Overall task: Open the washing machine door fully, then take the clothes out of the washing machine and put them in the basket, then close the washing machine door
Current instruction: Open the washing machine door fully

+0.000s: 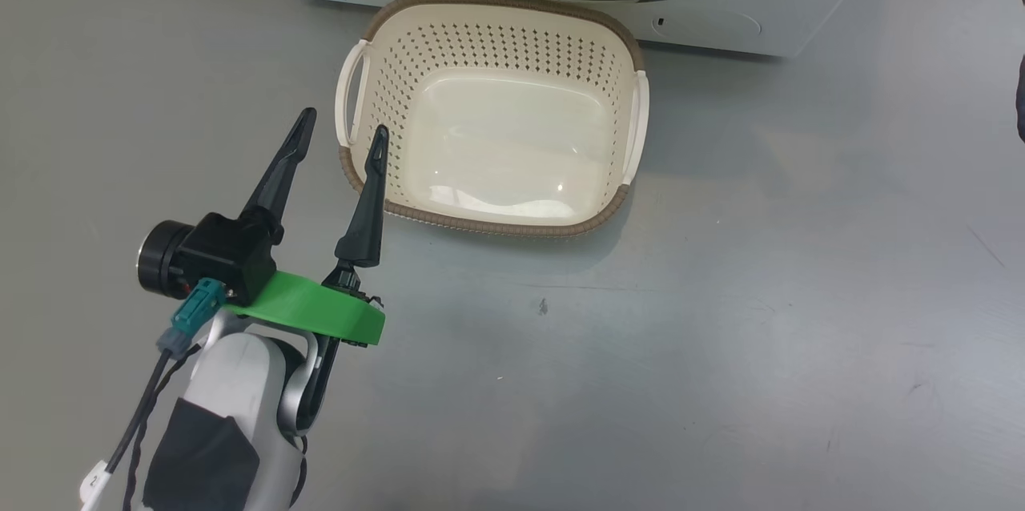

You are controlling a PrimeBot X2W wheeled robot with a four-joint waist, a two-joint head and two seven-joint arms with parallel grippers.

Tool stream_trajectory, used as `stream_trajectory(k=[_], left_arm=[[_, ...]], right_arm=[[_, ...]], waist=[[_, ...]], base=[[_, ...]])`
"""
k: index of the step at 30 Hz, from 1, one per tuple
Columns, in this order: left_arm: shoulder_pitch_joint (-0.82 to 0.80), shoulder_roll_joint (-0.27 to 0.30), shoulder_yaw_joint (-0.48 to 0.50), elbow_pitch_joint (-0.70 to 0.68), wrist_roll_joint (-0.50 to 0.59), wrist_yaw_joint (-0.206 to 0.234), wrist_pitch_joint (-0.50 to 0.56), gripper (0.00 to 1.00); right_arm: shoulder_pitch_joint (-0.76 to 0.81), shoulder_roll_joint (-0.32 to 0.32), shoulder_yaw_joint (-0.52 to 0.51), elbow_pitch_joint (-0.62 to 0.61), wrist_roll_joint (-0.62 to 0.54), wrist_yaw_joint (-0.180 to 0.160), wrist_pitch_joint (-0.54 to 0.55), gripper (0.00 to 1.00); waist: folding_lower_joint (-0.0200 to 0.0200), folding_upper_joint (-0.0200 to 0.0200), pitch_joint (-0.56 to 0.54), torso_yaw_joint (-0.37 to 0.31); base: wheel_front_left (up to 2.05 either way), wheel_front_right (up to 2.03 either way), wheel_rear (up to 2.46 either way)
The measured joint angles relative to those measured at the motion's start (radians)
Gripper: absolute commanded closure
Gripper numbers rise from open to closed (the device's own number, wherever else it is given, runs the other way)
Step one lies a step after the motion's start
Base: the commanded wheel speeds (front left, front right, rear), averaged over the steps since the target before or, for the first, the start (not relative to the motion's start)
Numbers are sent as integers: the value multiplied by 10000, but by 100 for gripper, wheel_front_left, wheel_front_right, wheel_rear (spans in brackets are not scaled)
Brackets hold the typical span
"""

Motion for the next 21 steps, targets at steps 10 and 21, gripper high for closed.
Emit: stream_trajectory(k=[10,21], left_arm=[[2,-4,8,178,2,0,0,0],[161,-6,-63,470,0,0,0,0]], right_arm=[[322,63,100,282,211,330,606,100],[1151,245,222,451,357,560,1147,100]], waist=[[0,0,-319,-151],[0,0,-908,-253]], base=[[0,0,0],[0,0,0]])
